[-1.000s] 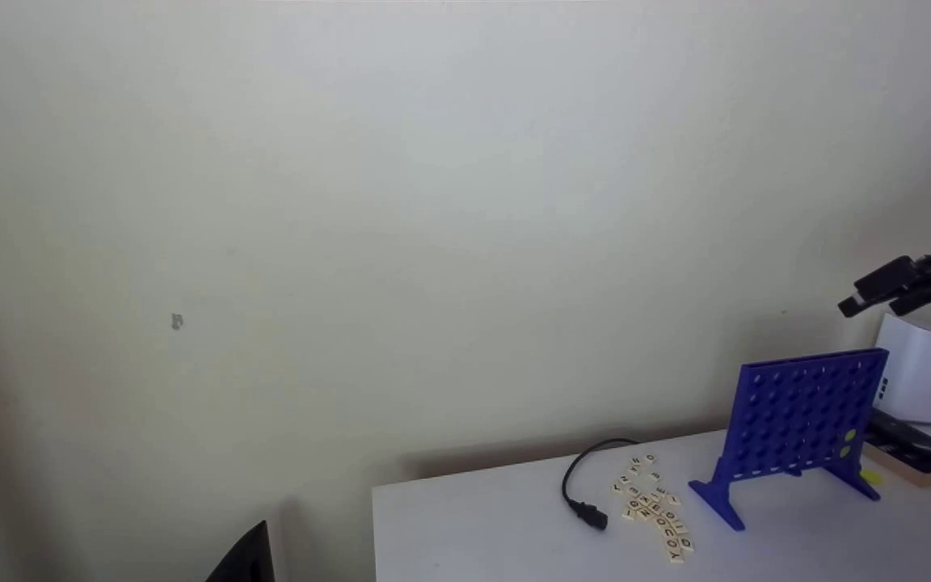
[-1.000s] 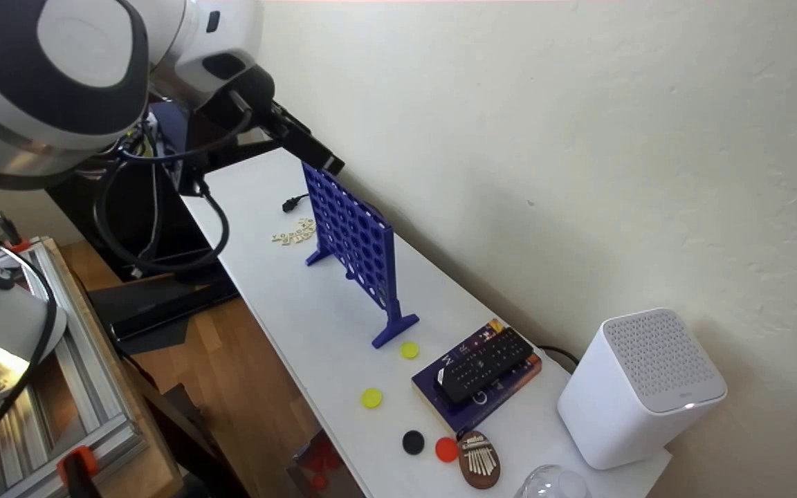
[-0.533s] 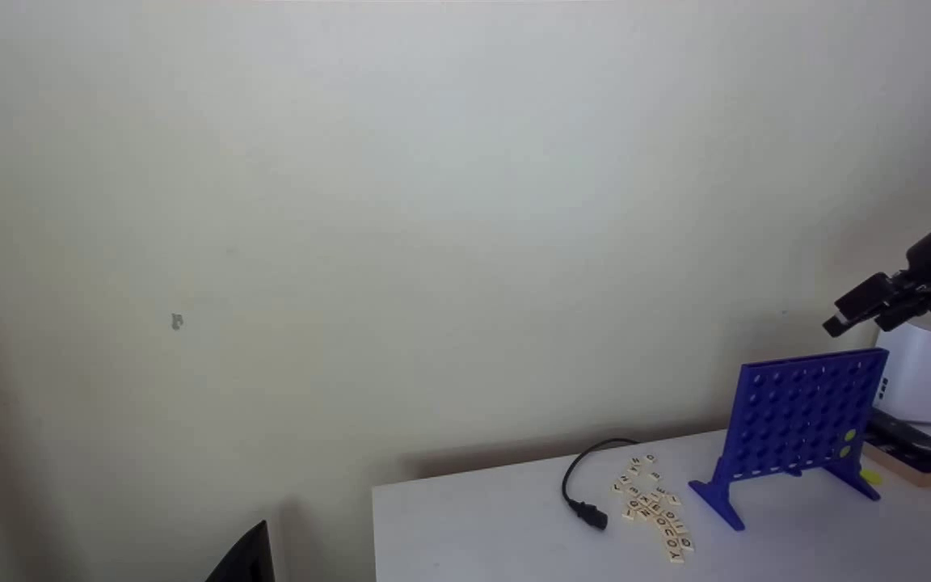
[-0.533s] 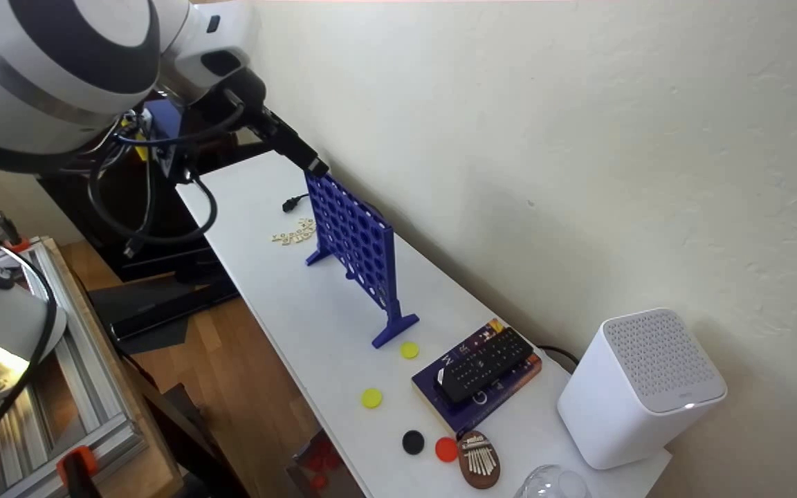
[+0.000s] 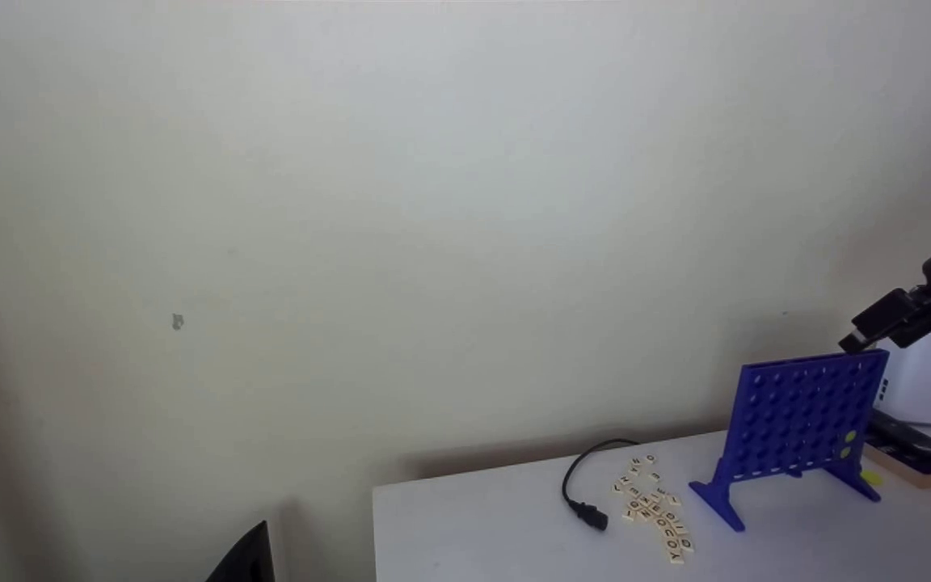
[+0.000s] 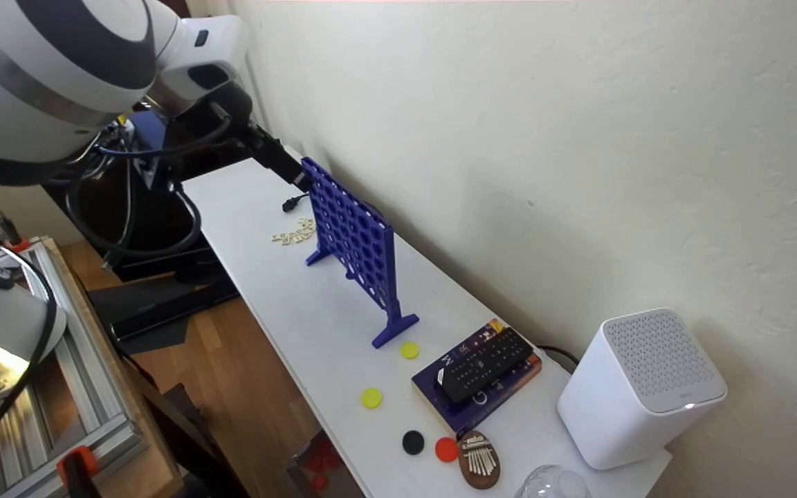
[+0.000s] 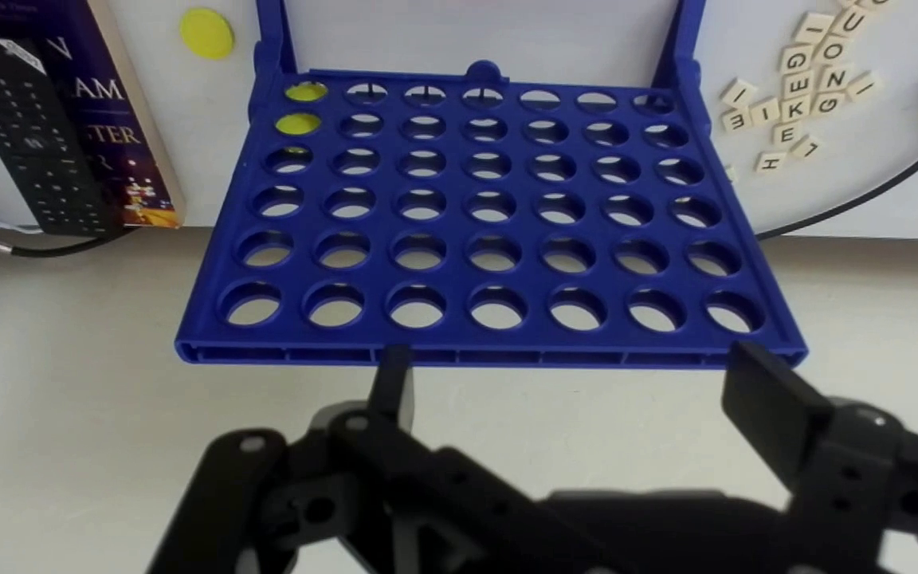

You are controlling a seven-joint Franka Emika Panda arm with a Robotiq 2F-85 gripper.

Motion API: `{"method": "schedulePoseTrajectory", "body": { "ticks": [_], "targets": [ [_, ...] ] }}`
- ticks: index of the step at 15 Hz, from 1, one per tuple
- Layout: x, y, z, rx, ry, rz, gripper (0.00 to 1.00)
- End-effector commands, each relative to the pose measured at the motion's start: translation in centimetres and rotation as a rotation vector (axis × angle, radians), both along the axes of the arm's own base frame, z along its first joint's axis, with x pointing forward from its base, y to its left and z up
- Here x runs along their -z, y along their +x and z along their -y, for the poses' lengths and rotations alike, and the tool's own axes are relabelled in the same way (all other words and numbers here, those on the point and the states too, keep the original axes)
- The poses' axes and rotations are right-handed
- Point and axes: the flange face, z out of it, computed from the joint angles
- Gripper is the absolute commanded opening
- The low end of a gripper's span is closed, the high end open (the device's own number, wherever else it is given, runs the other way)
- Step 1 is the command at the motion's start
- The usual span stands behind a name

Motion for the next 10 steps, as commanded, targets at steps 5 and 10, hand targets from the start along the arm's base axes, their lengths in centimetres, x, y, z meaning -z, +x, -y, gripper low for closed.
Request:
{"method": "schedulePoseTrajectory", "body": {
  "ticks": [5, 10],
  "targets": [
    [-0.8, -2.6, 2.4, 0.03, -0.026, -0.036, 1.0],
    [-2.3, -4.1, 4.5, 0.043, -0.04, -0.065, 1.0]
  ]
}}
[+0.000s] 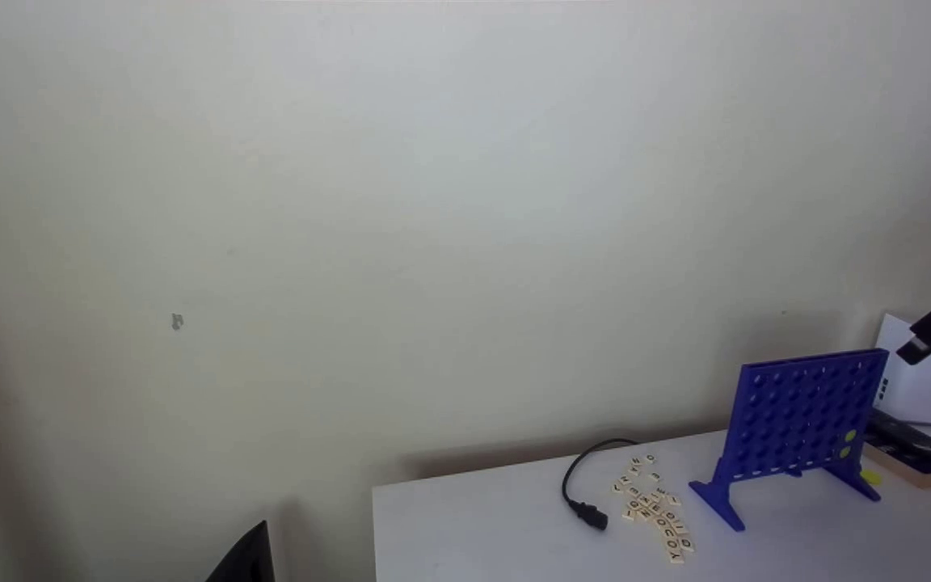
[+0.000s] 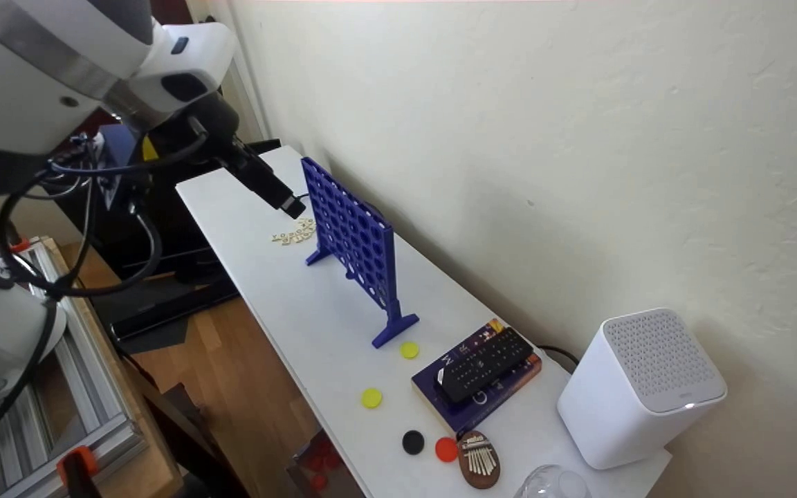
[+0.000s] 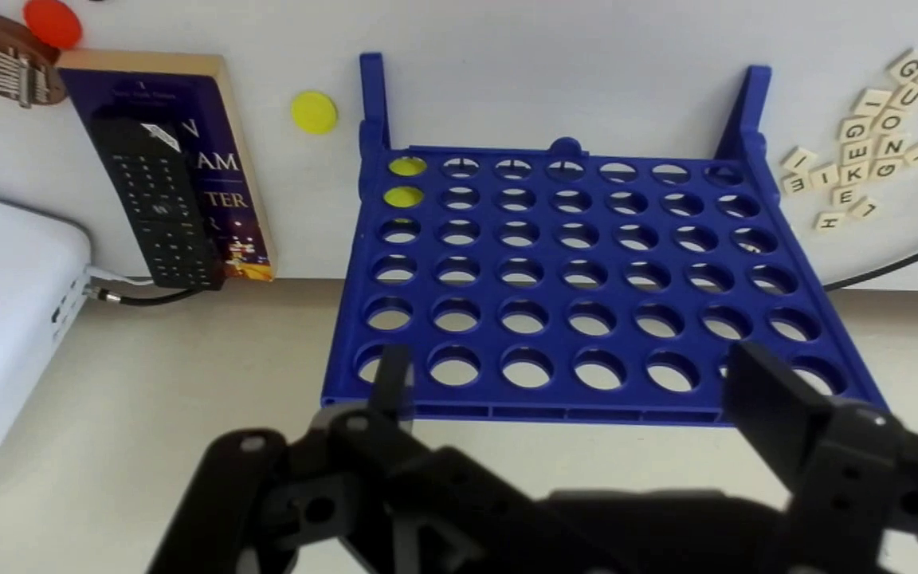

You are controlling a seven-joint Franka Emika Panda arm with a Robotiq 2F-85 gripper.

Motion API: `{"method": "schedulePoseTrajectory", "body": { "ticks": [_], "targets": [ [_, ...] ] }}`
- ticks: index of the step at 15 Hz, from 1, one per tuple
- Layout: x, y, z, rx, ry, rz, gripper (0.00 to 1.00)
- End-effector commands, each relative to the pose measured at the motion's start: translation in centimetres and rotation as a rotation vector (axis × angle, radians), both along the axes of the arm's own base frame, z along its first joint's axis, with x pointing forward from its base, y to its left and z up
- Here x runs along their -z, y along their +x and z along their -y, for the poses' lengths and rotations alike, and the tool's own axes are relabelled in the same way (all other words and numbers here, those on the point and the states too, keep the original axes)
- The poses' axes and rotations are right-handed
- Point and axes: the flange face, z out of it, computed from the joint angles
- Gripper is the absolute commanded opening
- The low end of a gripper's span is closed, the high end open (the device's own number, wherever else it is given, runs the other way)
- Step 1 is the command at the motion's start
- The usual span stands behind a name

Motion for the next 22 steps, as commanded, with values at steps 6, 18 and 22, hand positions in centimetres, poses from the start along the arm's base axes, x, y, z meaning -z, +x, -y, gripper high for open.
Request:
{"method": "schedulePoseTrajectory", "body": {
  "ticks": [6, 18, 22],
  "targets": [
    [-7.4, -1.4, 2.5, 0.027, -0.014, -0.03, 1.0],
    [-10.1, -0.5, 0.5, -0.015, 0.001, -0.108, 1.0],
    [-8.9, -0.4, 0.6, -0.031, 0.003, -0.095, 1.0]
  ]
}}
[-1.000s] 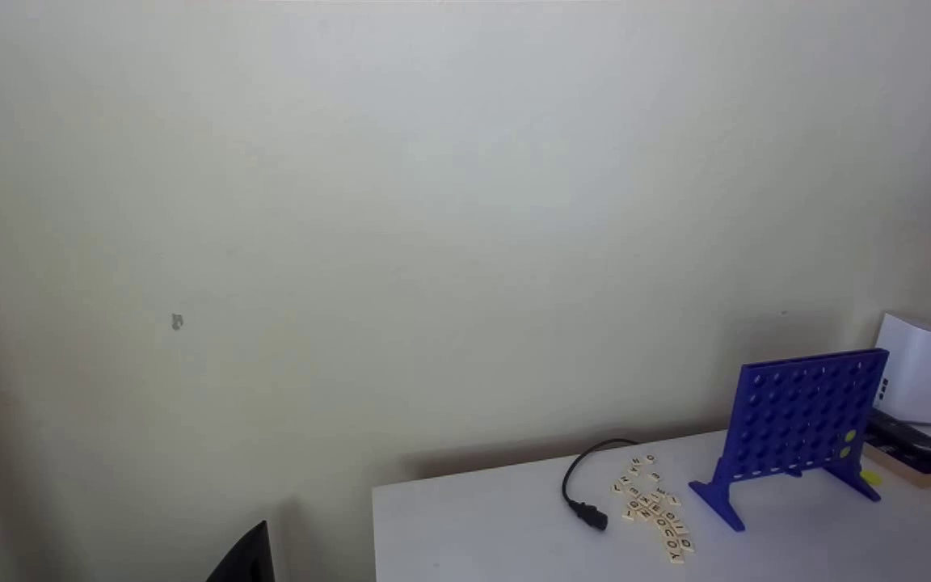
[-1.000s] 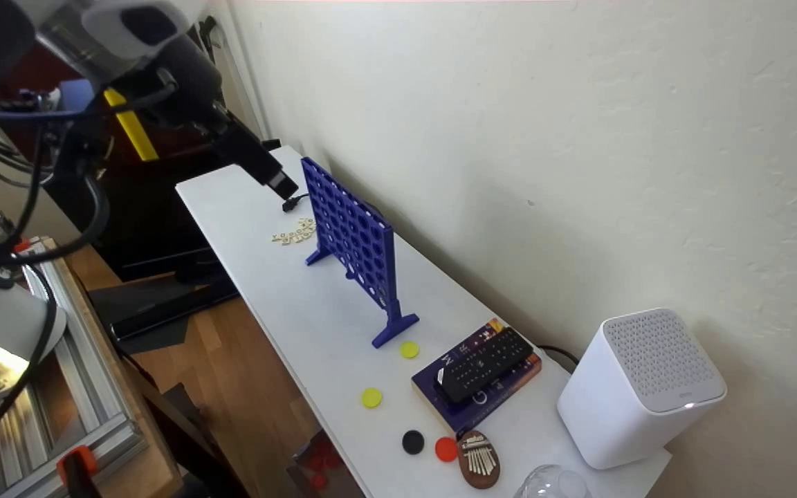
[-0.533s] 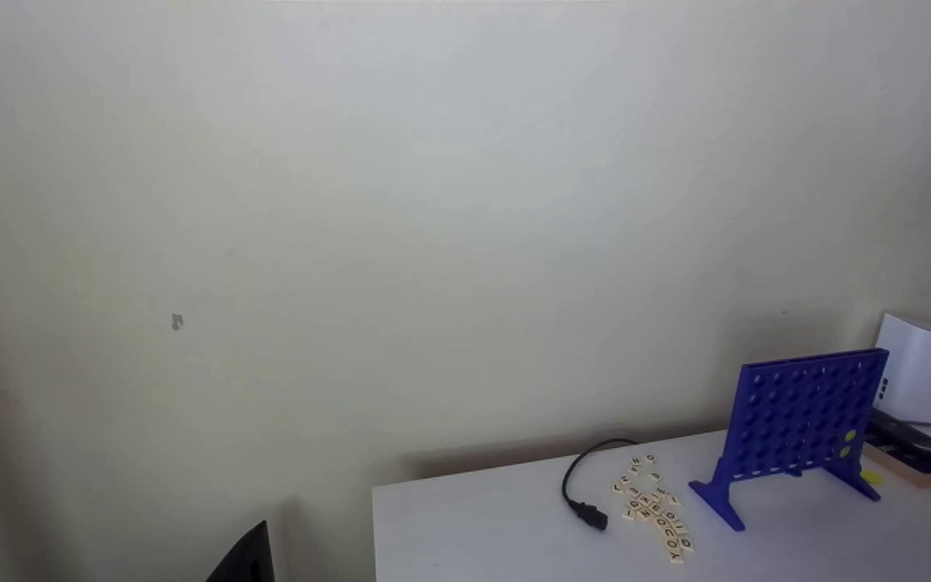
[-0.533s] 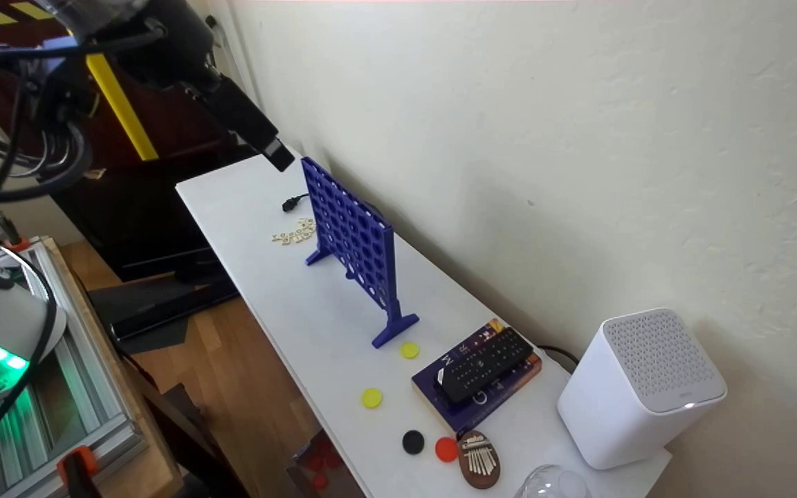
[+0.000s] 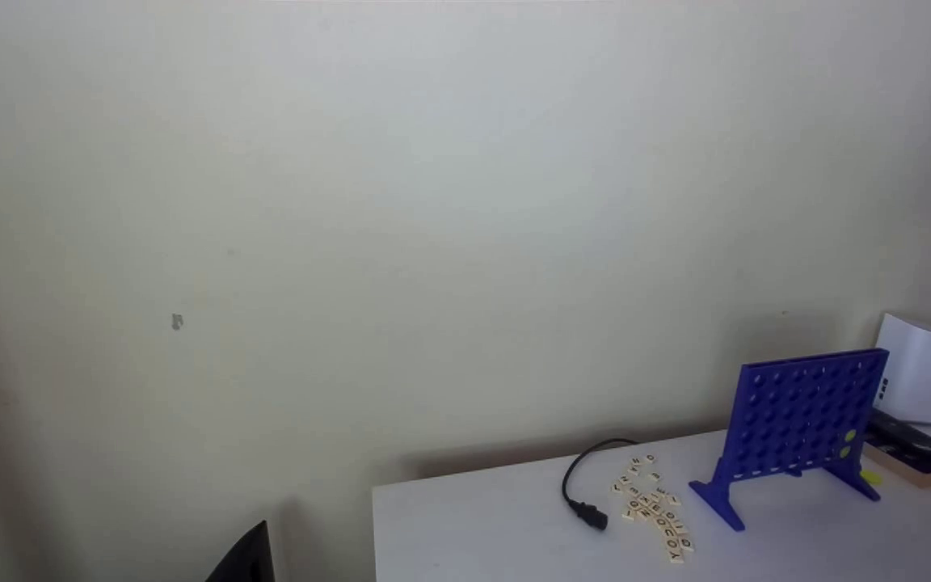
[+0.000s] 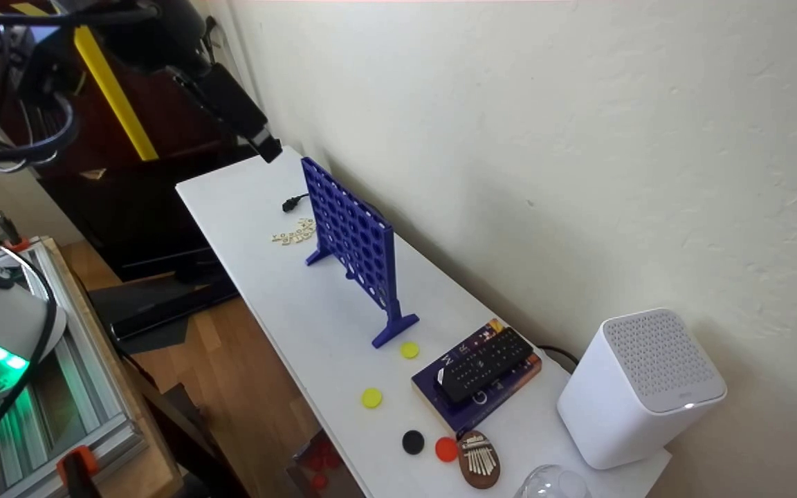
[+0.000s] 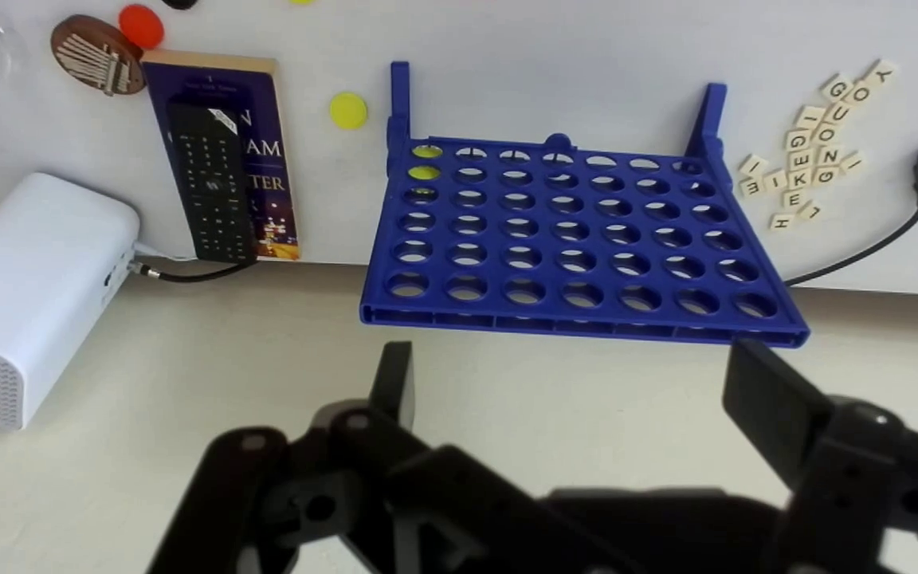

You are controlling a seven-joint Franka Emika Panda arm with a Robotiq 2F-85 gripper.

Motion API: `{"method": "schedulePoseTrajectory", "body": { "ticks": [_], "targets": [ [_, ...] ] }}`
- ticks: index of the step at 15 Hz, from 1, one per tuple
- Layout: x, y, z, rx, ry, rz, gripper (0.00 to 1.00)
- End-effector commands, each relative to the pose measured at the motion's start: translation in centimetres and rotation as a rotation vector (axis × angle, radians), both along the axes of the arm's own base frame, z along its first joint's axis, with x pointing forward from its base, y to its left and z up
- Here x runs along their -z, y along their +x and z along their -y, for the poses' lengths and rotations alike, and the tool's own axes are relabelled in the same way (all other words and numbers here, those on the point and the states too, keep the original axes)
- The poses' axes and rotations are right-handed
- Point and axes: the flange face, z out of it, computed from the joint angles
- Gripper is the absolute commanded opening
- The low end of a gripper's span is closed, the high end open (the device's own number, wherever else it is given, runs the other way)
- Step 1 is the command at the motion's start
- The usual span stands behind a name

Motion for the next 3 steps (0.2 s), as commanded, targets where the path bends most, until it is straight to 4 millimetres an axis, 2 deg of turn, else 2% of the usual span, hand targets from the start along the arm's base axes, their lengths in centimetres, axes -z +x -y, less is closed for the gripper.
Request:
{"method": "schedulePoseTrajectory", "body": {
  "ticks": [1, 3],
  "targets": [
    [0.02, -0.04, 0.06, 0.002, 0.001, 0.0, 1.0],
    [0.04, -0.04, 0.07, 0.002, 0.002, 0.0, 1.0]
  ]
}}
